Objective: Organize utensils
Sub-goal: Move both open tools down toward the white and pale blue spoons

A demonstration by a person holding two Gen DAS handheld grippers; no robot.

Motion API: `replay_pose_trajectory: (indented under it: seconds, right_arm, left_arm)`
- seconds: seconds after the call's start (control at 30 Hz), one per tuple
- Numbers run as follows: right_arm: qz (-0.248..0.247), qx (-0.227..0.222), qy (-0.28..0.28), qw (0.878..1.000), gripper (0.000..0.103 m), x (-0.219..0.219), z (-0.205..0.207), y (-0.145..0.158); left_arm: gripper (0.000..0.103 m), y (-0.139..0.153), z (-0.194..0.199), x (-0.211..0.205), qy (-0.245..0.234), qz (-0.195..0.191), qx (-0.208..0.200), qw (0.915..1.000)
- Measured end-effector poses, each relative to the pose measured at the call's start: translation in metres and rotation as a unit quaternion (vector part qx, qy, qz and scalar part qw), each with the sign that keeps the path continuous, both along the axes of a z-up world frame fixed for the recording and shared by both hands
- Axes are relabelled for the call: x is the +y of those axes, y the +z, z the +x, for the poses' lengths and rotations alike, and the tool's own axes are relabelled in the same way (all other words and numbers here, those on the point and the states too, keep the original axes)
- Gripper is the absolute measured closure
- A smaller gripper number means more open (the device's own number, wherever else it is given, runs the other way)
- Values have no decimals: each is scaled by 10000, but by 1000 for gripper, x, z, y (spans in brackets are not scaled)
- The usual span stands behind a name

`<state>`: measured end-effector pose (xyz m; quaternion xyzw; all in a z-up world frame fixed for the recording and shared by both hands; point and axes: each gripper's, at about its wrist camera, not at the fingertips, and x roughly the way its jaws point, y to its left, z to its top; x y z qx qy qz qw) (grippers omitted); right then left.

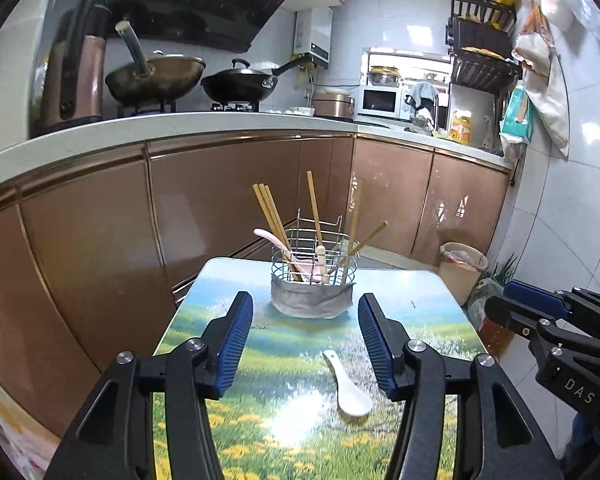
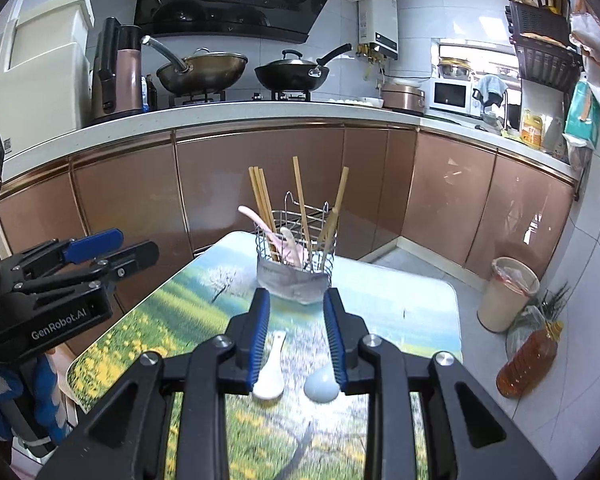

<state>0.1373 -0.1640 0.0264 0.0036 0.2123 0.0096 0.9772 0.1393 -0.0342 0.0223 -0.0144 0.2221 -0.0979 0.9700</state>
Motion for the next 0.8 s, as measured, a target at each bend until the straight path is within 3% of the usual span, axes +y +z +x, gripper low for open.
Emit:
replay_pose_trajectory:
  seconds: [0.17, 0.47, 0.6, 0.8]
  right_arm:
    - [65, -16, -79, 9999, 76, -2, -28, -6]
    - [205, 42, -307, 9993, 76, -25, -51, -17]
    - [338, 286, -307, 9985, 76, -39, -34, -29]
    - [565, 1007, -320, 9928, 76, -64, 25, -66]
  left_arm:
    - [41, -1, -23, 0, 61, 88, -96, 9999]
    - [41, -4, -39, -10, 40, 300, -210, 9993]
    - [41, -19, -22, -12, -101, 180, 138, 9997]
    - [41, -73, 41, -7, -261, -96, 1269, 9915]
